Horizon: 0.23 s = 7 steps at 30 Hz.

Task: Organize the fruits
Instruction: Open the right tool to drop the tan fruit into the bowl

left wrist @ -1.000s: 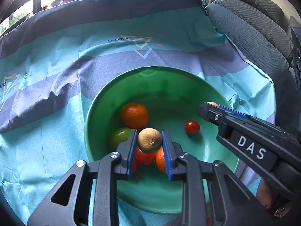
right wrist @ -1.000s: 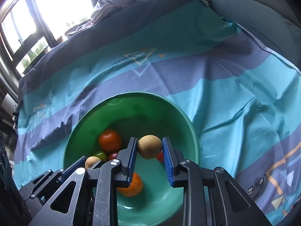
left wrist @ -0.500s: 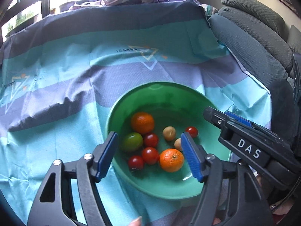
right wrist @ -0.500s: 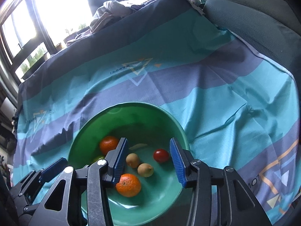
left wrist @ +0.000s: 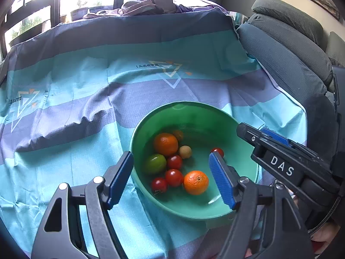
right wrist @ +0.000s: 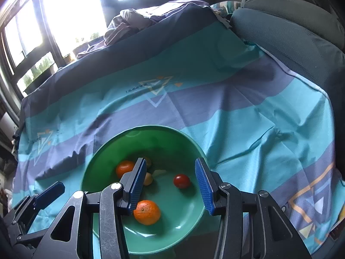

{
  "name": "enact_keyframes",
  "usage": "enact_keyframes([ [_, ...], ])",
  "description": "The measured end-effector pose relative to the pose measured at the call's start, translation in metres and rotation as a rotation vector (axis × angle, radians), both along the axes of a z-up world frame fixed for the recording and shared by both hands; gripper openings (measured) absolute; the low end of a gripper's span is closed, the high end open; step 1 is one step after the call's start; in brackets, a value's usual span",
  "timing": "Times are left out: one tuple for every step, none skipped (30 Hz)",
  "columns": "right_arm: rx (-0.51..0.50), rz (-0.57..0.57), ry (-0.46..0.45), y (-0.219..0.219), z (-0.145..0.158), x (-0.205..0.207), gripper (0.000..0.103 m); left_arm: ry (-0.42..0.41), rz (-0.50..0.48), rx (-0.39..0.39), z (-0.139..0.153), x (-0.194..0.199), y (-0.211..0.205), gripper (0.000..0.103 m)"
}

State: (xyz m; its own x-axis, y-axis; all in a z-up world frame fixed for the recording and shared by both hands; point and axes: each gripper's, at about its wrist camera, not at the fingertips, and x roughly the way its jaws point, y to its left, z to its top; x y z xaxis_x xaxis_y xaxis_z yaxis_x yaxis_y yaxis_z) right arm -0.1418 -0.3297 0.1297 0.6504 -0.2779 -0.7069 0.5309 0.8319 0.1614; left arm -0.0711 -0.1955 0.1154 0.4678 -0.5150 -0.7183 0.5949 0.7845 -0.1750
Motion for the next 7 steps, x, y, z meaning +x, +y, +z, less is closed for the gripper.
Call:
enact_keyframes([
  [-0.002,-0.002,0.002,0.000,0.000,0.000,0.048,-0.006,0.001,-0.001,0.000,-0.001,0.001,0.073],
  [-0.004,-0.003,0.002,0.001,0.001,0.000,0.048,-0.009,0.000,-0.001,0.000,-0.001,0.002,0.073],
  [-0.006,-0.003,0.001,0.002,0.001,0.000,0.048,-0.010,0.000,-0.002,0.000,-0.001,0.004,0.073],
  [-0.009,-0.001,0.000,0.003,0.002,0.000,0.048,-0.010,0.001,-0.003,0.000,-0.001,0.006,0.073],
  [-0.013,0.000,0.000,0.004,0.003,0.000,0.048,-0.011,0.005,-0.005,0.001,-0.002,0.010,0.073],
  [-0.018,0.002,-0.001,0.006,0.004,0.000,0.048,-0.012,0.012,-0.006,0.001,-0.002,0.014,0.073],
  [-0.024,0.007,-0.002,0.009,0.005,0.001,0.048,-0.013,0.018,-0.006,0.001,-0.002,0.019,0.073],
])
